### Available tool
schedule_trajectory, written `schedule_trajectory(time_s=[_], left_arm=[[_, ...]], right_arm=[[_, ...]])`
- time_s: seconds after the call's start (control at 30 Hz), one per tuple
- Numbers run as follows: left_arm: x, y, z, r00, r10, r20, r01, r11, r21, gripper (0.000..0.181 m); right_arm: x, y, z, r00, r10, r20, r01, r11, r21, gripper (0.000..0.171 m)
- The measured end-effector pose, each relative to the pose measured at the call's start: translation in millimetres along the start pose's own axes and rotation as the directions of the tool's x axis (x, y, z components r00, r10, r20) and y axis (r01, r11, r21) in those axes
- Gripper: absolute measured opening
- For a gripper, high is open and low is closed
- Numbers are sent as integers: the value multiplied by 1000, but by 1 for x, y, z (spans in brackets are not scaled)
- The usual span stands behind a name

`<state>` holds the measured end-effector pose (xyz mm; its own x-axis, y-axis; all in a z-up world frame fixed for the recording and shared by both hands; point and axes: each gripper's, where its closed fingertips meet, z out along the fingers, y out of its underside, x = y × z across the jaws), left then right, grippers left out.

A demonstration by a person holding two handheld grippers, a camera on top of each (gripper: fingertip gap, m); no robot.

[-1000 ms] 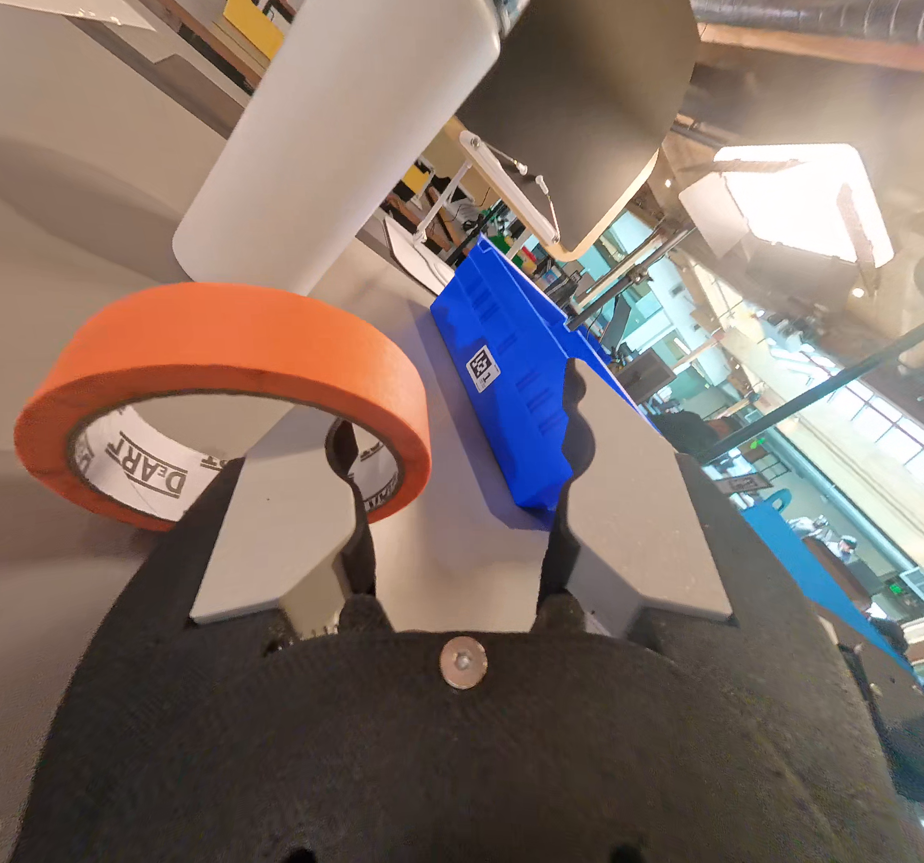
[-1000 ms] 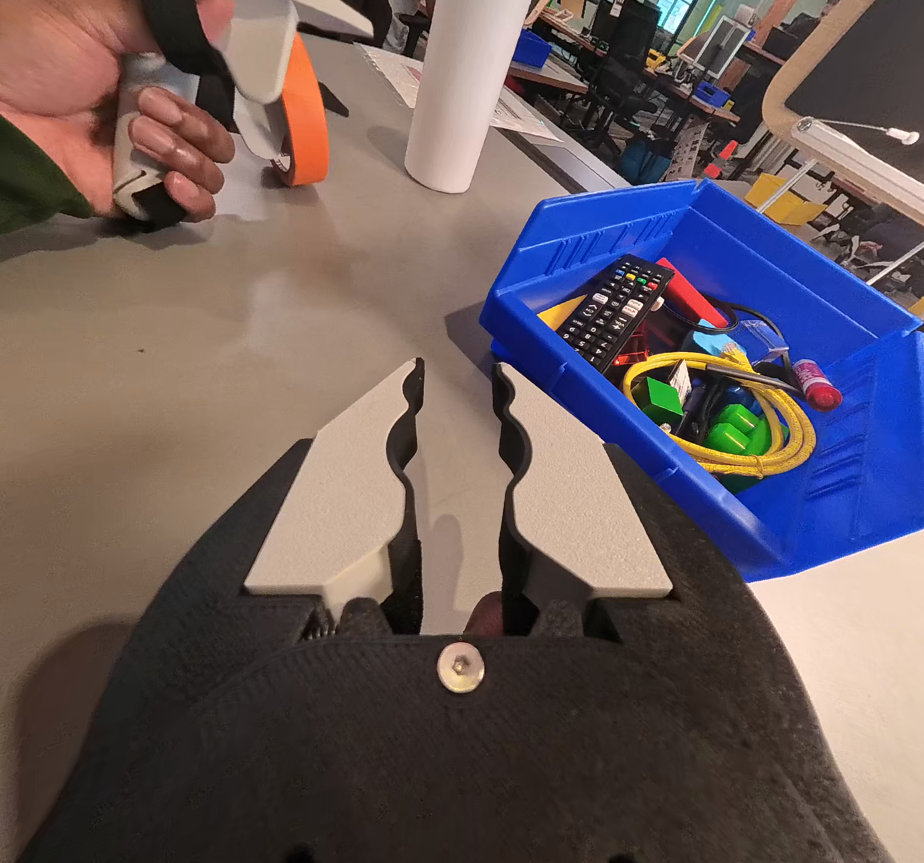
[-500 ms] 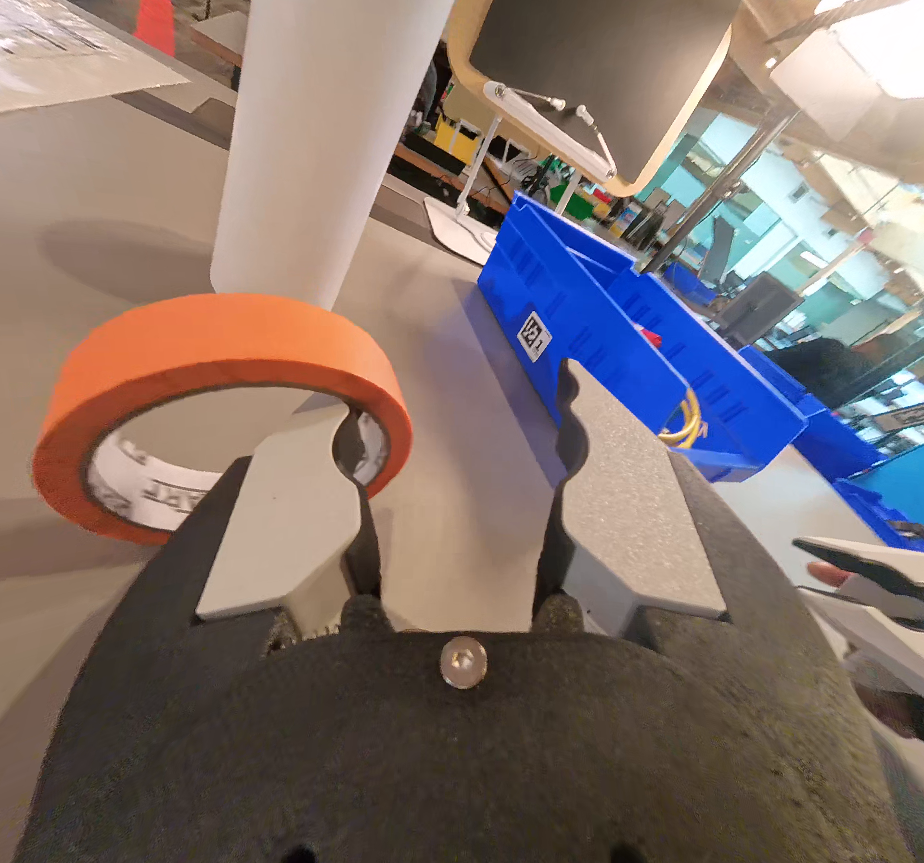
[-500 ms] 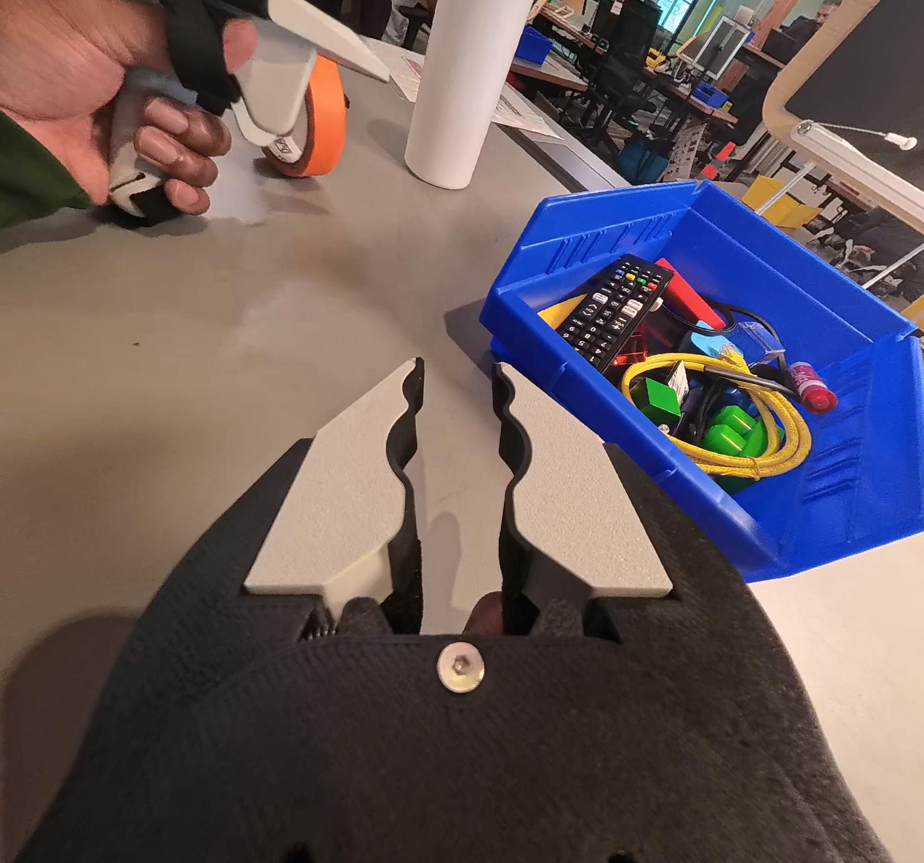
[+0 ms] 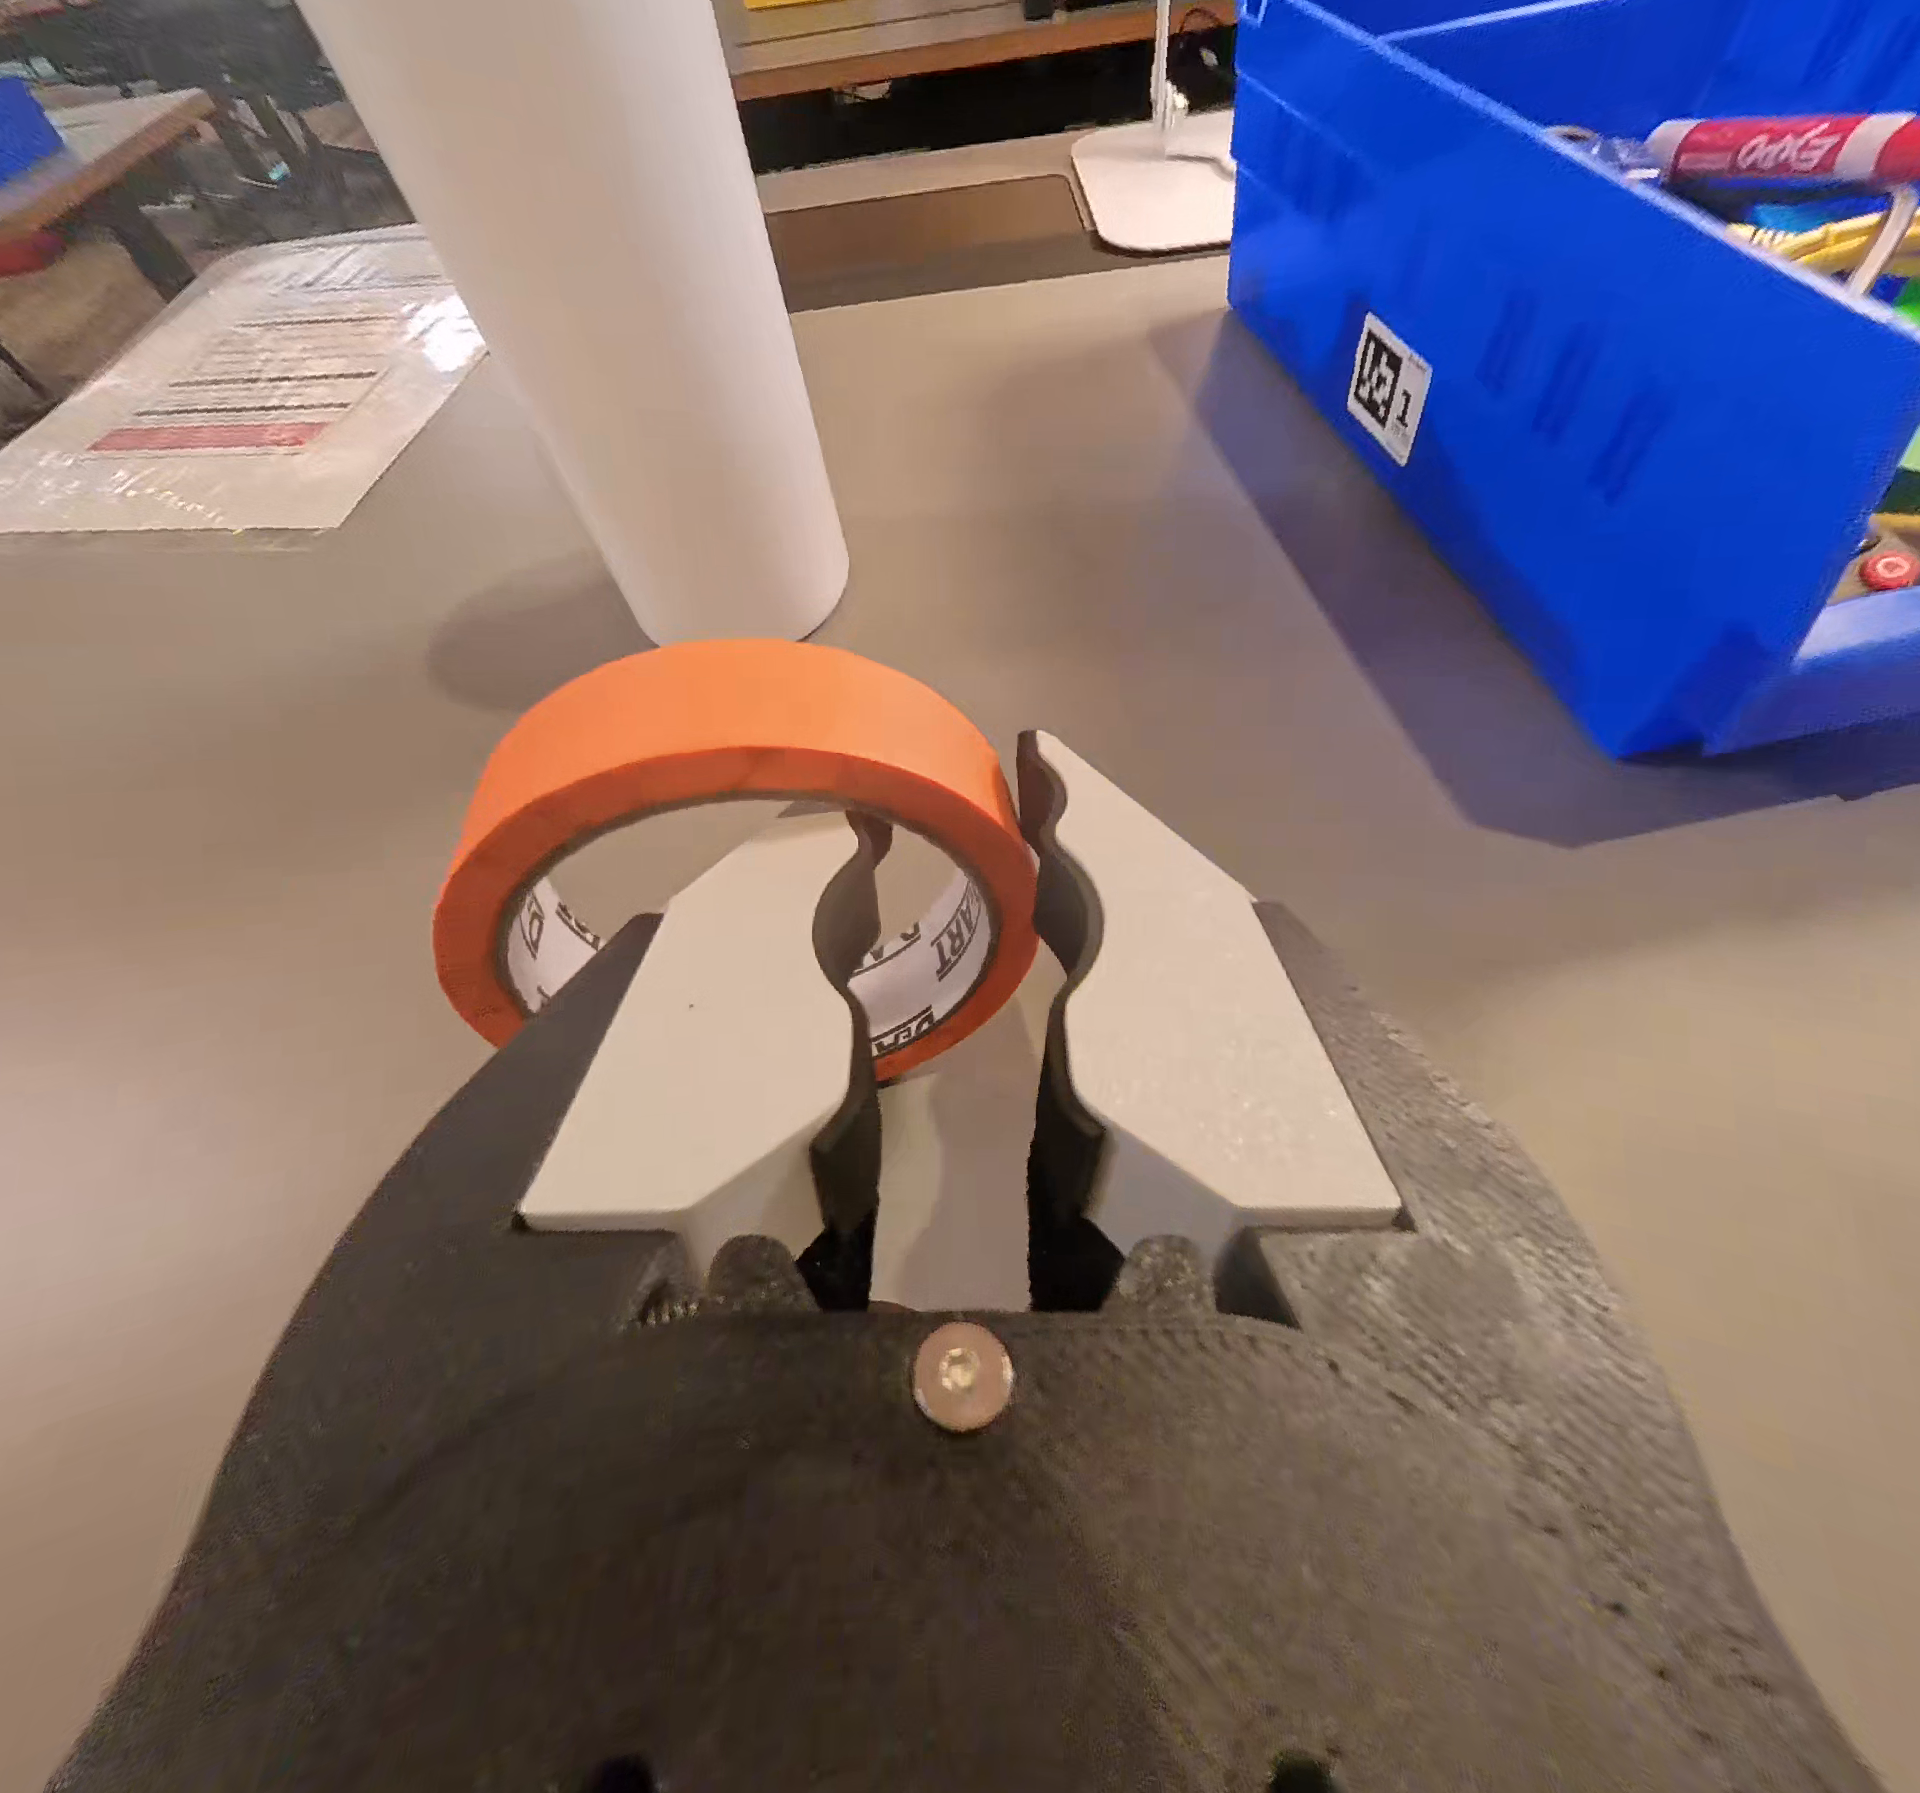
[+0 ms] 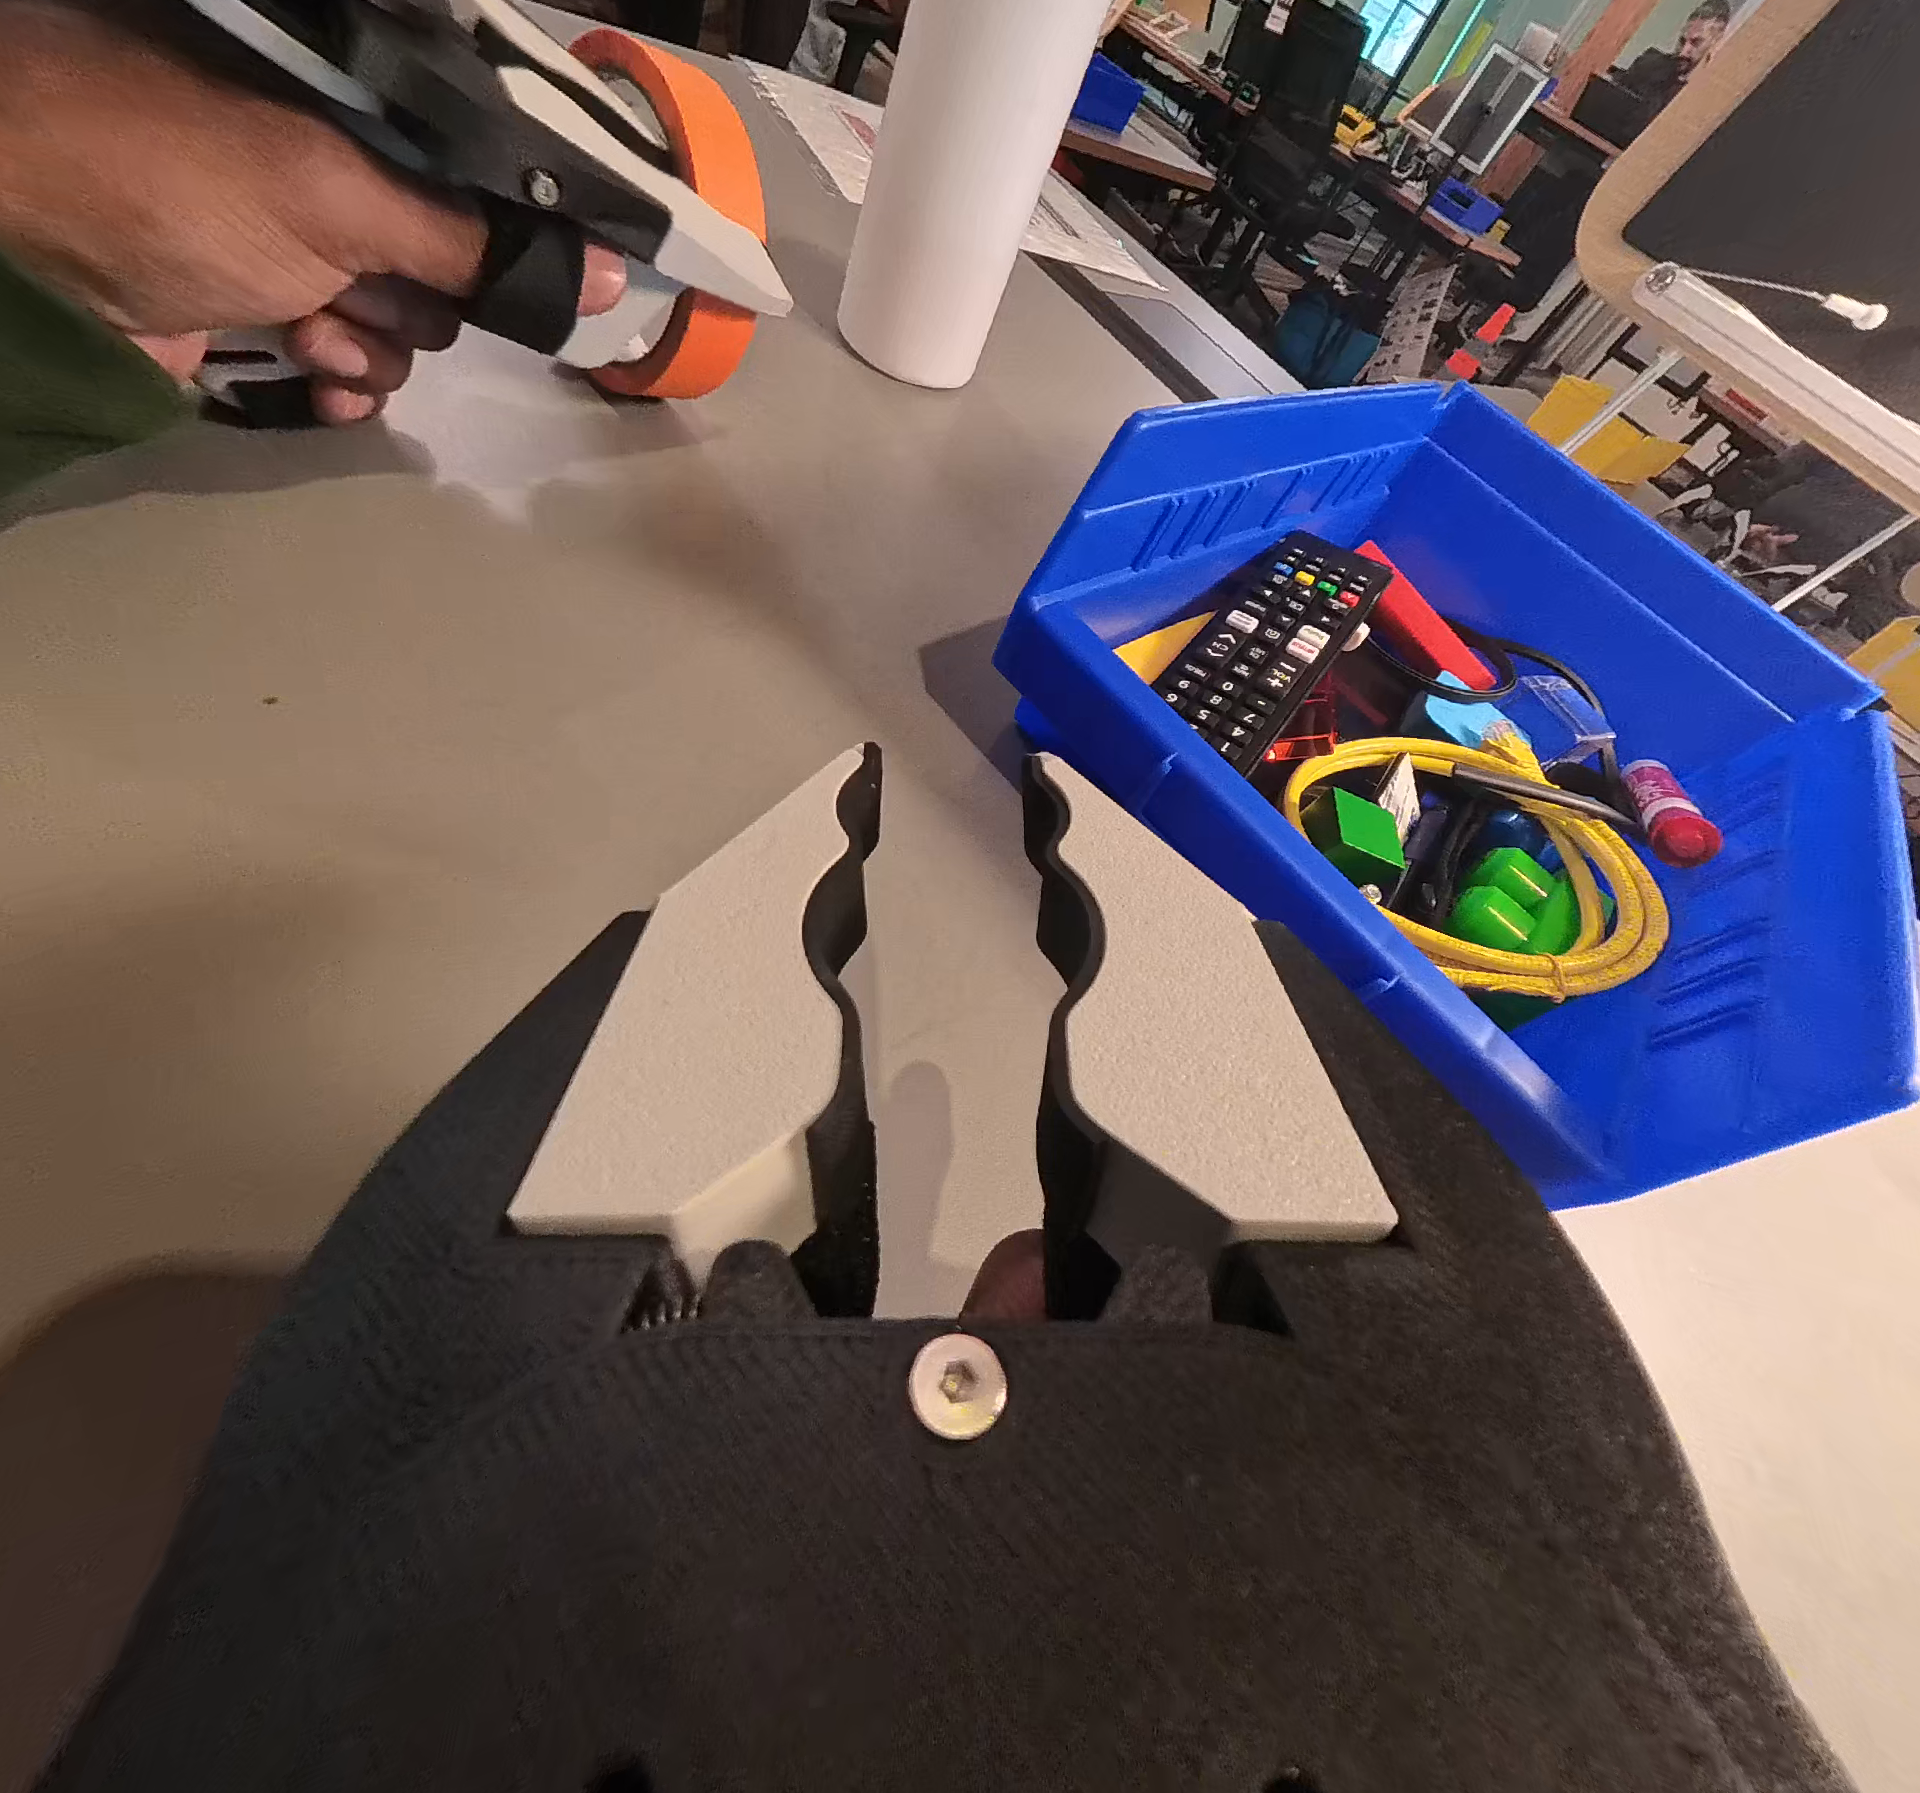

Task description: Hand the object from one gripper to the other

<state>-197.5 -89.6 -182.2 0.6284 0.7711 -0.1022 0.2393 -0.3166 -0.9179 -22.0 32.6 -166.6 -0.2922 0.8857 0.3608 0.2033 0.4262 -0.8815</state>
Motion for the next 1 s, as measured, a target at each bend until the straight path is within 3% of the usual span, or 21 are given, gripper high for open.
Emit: schedule_trajectory(time_s=[0.03,0.13,0.2,0.33,0.5,0.6,0.83,0.9,1.0], left_arm=[[2,2,2,1000,19,-18,-19,1000,-15,22],[32,16,10,974,88,-208,-112,988,-106,14],[40,24,12,959,155,-238,-192,971,-142,11],[33,24,14,956,246,-158,-268,954,-137,12],[7,17,15,944,329,13,-325,939,-113,43],[12,6,11,956,294,-8,-294,955,-38,59],[57,-41,-22,953,96,-288,-20,966,257,59],[62,-46,-27,940,50,-337,46,962,270,57],[65,-40,-23,929,-6,-371,91,973,211,60]], right_arm=[[0,0,0,1000,-2,0,2,1000,-1,28],[-1,1,0,1000,-5,1,5,1000,-2,28],[-1,1,0,1000,-9,-3,9,1000,-5,28],[-1,1,0,1000,-14,-6,14,1000,-7,28],[-2,2,0,1000,-21,-7,21,1000,-10,28],[-2,2,0,1000,-14,-6,14,1000,-10,28],[8,0,-3,995,96,-22,-96,995,7,31],[15,-1,-1,989,141,-35,-141,990,9,33],[36,-5,4,970,229,-86,-230,973,-2,50]])
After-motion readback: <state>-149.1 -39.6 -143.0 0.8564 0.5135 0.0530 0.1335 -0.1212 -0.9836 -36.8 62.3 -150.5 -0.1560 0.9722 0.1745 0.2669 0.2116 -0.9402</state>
